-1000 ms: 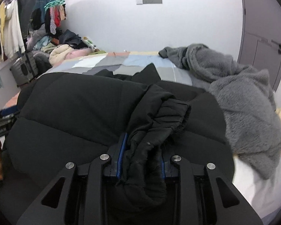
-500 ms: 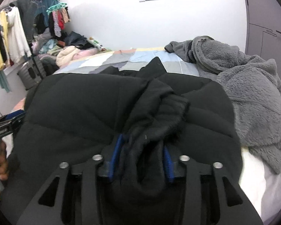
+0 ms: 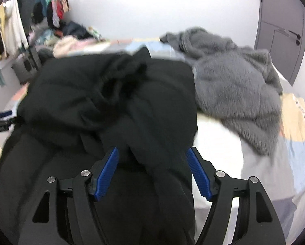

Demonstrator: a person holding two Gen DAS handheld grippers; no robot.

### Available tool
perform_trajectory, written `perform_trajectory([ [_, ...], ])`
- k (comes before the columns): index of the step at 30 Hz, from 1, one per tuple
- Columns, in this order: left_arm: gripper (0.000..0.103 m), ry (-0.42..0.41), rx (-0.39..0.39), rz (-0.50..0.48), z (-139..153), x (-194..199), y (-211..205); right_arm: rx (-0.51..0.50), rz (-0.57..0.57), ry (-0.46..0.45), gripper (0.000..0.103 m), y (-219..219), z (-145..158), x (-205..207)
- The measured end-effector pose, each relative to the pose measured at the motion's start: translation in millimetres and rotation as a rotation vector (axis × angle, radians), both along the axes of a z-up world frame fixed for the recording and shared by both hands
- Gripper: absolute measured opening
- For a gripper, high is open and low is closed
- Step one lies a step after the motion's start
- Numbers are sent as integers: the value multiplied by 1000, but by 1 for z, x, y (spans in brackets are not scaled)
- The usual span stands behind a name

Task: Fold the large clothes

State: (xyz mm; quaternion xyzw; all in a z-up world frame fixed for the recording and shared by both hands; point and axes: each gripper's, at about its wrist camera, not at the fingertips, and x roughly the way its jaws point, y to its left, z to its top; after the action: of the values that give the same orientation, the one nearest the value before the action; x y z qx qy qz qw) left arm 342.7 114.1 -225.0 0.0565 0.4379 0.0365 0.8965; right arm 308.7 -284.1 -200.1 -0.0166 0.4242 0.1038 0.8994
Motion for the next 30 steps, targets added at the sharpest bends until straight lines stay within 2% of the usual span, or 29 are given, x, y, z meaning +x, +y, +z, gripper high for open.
perform_trajectory([
  [1, 90, 10, 18, -1, -4, 2, -2, -14, 8, 17, 69, 2, -5, 1],
  [4, 90, -30, 69, 2, -7, 7, -8, -169, 40, 1, 69, 22, -17, 6],
  [8, 90, -86, 69, 56, -7, 13, -2, -205, 5, -56, 69, 29, -19, 13],
  [12, 90, -166, 38, 126, 4, 12, 12, -171, -68, -157, 68, 23, -4, 17],
  [15, 90, -204, -35, 187, 10, 13, 27, -106, -115, -186, 68, 11, 3, 21],
  [18, 91, -239, -61, 235, 7, 16, 36, -102, -137, -205, 70, 2, -1, 31],
  [21, 92, -215, -52, 261, -3, 25, 38, -66, -157, -176, 77, -13, -17, 41],
  [25, 91, -176, -79, 251, -10, 30, 39, -4, -167, -108, 80, -18, -34, 44],
  [30, 91, -162, -58, 177, 1, 15, 28, 31, -157, -73, 80, -19, -25, 32],
])
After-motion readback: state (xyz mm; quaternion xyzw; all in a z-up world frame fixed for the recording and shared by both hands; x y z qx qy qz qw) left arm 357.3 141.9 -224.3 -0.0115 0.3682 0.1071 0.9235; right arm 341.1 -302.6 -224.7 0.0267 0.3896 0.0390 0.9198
